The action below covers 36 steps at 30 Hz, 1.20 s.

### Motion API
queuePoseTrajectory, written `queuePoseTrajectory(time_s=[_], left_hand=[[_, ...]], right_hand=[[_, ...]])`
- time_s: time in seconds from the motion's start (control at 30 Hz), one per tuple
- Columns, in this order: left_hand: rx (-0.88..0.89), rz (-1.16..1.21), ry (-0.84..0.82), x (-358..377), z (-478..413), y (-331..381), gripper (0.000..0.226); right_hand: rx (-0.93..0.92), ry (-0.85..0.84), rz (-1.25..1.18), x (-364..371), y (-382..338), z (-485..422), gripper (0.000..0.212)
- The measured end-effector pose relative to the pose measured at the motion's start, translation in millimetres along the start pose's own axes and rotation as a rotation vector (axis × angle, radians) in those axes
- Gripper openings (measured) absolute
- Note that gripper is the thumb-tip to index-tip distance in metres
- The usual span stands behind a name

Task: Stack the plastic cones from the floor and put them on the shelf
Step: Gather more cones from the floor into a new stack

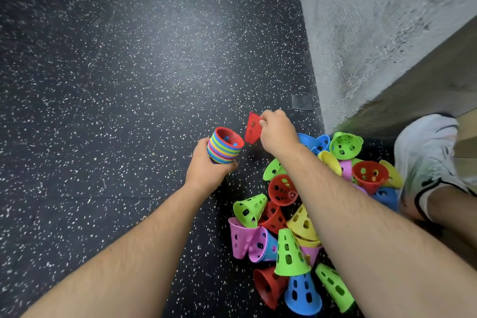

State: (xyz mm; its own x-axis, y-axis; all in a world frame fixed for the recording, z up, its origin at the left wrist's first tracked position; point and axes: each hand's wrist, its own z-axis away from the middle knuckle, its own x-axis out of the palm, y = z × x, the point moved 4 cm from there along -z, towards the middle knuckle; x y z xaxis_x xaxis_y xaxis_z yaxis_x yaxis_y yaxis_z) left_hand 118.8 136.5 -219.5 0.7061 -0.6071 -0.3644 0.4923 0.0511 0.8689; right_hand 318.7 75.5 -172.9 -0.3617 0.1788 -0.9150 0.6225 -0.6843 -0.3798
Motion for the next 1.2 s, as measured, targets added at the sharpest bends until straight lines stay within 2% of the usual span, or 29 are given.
queuePoseTrajectory(time_s=[0.1,0.17,0.37,0.5,0.67,0.8,0.93,1.1,1.2], left_hand=[[-0.001,-0.008,-0.007,-1.0,8.2,7.8,0.058],[0.013,-0.018,-0.011,-2.9,17.2,18.9,0.055],[0.072,0.033,0.005,-10.8,51.2,44.6,0.065],[0.115,0.051,-0.010,-21.6,89.8,61.9,0.061],[0.196,-0.013,-0.078,-25.1,145.5,90.7,0.063],[0.185,-0.015,-0.068,-16.2,186.5,96.9,0.067],[0.148,-0.010,-0.075,-0.7,204.1,95.0,0.056],[0.158,-0.071,-0.087,11.8,198.9,77.0,0.063],[0.144,-0.118,-0.105,24.2,195.1,67.2,0.061]], right_hand=[[-0.101,0.175,-0.206,-26.3,-8.0,15.2,0.022],[-0.175,0.215,-0.284,-43.0,-17.2,30.7,0.020],[-0.359,0.092,-0.328,-70.8,-50.4,96.2,0.021],[-0.274,-0.054,-0.337,-86.4,-60.6,149.6,0.026],[-0.219,-0.045,-0.282,-119.8,-56.8,216.5,0.036],[-0.210,-0.049,-0.215,-134.0,-51.6,257.3,0.040],[-0.196,-0.083,-0.171,-138.7,-41.2,272.3,0.046],[-0.163,-0.191,-0.102,-130.9,-17.9,266.5,0.049],[-0.154,-0.208,-0.156,-126.2,0.3,266.7,0.049]])
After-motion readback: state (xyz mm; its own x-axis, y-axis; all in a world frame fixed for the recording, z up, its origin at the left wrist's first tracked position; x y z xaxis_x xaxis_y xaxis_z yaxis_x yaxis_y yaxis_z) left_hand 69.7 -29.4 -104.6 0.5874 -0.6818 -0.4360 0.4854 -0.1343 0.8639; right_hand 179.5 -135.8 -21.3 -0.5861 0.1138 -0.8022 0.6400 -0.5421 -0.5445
